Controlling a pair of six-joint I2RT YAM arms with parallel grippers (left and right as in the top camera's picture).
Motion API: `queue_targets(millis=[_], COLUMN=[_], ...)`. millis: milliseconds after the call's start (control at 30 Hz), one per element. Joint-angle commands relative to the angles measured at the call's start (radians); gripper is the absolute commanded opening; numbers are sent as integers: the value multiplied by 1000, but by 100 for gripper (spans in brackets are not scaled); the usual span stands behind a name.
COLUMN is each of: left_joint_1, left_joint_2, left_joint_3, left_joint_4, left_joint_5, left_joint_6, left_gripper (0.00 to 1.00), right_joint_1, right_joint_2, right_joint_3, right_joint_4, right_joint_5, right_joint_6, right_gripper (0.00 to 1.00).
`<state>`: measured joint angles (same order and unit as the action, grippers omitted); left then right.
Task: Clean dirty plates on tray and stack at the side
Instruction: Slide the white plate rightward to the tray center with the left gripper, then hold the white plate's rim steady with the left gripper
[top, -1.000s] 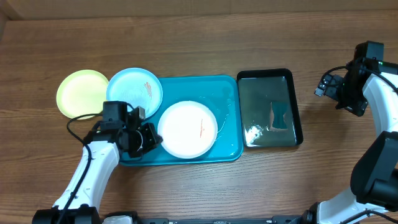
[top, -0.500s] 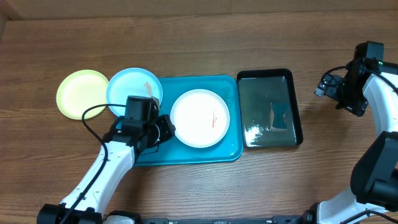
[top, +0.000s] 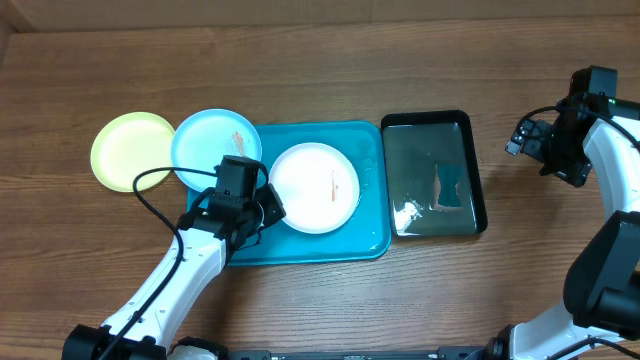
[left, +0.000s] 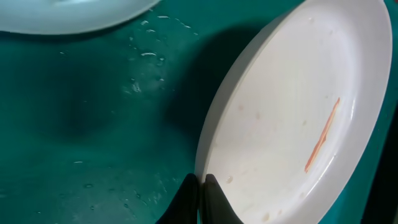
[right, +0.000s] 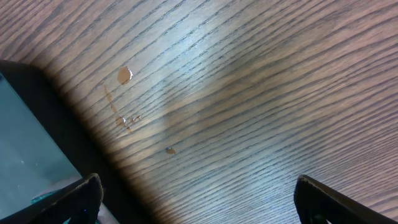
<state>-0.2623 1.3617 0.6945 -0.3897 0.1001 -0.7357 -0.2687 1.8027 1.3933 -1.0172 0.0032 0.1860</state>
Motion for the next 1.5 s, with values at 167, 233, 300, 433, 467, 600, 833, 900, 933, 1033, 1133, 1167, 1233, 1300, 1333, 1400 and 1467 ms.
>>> queue_targets(millis=[167,233,300,433,467,600,833,900,933,1033,1133,1167,1233,1300,1333,1400,1467], left_joint_1=[-8,-9,-12,-14,-14,2,8,8,7,0,-13,-14,-14,-14,-13,-13,-13], left_joint_2=[24,28,35,50,50,50,73,95,105,148,209,231,274,311,324,346,356], left_joint_3=[-3,-4,-4,-3,-3,37,221,260,268,270,269,269,269,269,269,269,269], left_joint_4=[-2,-7,-7,-2,5,-13,-237,-279,-287,-290,-288,-286,-281,-273,-271,-270,-271], left_joint_5=[-53,-32,-20,-23,-23,-29,-29,-29,-24,11,10,8,8,9,8,8,9], left_joint_6=[-55,-54,-54,-22,7,137,197,197,197,185,175,157,121,118,119,118,119], left_gripper=[4,4,4,28,33,43,44,45,45,39,39,40,40,39,38,38,33], right_joint_1=[-5,-5,-5,-5,-5,-5,-5,-5,-5,-5,-5,-5,-5,-5,-5,-5,-5], right_joint_2=[-6,-6,-6,-6,-6,-6,-6,-6,-6,-6,-6,-6,-6,-6,-6,-6,-6], right_joint_3=[21,21,21,21,21,21,21,21,21,21,21,21,21,21,21,21,21], right_joint_4=[2,2,2,2,2,2,2,2,2,2,2,2,2,2,2,2,2], right_joint_5=[-5,-5,-5,-5,-5,-5,-5,-5,-5,-5,-5,-5,-5,-5,-5,-5,-5], right_joint_6=[5,4,5,5,5,5,5,4,5,5,5,5,5,5,5,5,5], right_gripper=[100,100,100,100,100,100,100,100,100,100,100,100,100,100,100,100,100])
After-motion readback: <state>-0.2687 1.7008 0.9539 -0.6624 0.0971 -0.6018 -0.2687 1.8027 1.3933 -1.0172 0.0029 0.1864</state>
